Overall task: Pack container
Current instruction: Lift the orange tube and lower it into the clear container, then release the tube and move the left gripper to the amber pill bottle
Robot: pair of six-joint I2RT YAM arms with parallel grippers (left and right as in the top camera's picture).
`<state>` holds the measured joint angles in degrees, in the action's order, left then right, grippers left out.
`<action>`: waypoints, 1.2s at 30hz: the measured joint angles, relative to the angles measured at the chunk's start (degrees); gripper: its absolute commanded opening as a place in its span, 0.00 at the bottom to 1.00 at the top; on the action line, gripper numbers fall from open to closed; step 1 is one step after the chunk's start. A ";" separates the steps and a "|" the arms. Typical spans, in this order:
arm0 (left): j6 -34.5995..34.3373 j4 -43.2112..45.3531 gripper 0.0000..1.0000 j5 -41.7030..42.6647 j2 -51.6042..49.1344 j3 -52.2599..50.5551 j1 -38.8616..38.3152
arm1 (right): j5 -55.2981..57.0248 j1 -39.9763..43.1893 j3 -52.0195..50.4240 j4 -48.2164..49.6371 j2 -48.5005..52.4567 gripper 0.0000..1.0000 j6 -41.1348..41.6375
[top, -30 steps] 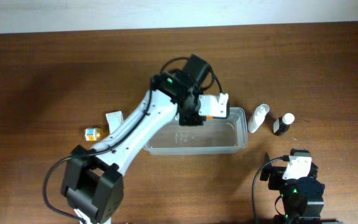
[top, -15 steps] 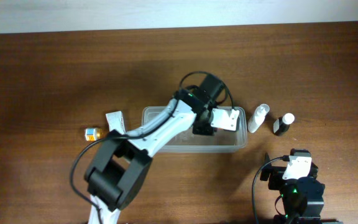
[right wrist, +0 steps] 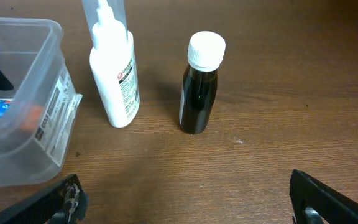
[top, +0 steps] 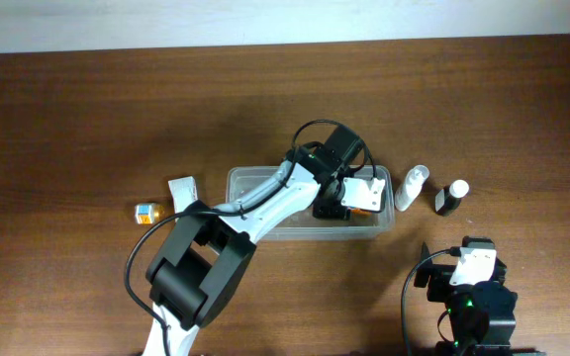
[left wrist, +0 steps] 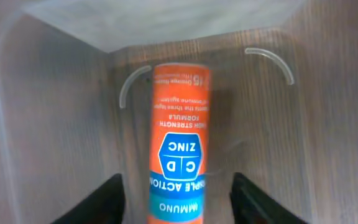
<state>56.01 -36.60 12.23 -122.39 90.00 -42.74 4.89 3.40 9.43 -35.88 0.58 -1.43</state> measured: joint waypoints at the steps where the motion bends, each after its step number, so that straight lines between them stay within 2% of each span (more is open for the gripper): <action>1: -1.09 0.00 1.00 0.17 0.00 0.00 0.00 | 0.02 0.00 0.00 0.00 0.00 0.98 0.02; 5: -5.86 -0.98 1.00 0.35 0.00 0.39 0.11 | 0.02 0.00 0.00 0.00 0.00 0.98 -0.02; 8: -9.46 -5.35 1.00 0.42 0.00 2.08 0.11 | 0.00 0.00 0.00 0.00 0.00 0.98 0.00; 15: -15.63 -25.27 1.00 0.61 1.09 12.33 0.07 | 0.00 0.00 0.00 -0.02 0.00 0.98 0.02; 19: -16.72 -35.06 1.00 -0.20 6.38 19.63 0.57 | 0.02 0.00 0.00 0.00 0.00 0.98 -0.02; 22: -18.05 -38.21 1.00 -2.99 12.50 22.86 2.51 | 0.00 0.00 0.00 0.00 0.00 0.98 0.00; 25: -22.75 -38.47 1.00 -8.07 18.60 24.17 7.19 | 0.02 0.00 0.00 0.00 0.00 0.98 -0.02; 28: -29.77 -39.06 1.00 -11.74 21.90 24.55 15.13 | 0.00 0.00 0.00 0.00 0.00 0.98 0.02; 36: -42.95 -41.99 0.99 -9.09 19.56 24.00 37.77 | 0.00 0.00 0.00 0.00 0.00 0.99 -0.02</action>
<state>13.06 -78.59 3.14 -102.83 113.99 -4.97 4.89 3.40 9.43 -35.88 0.58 -1.45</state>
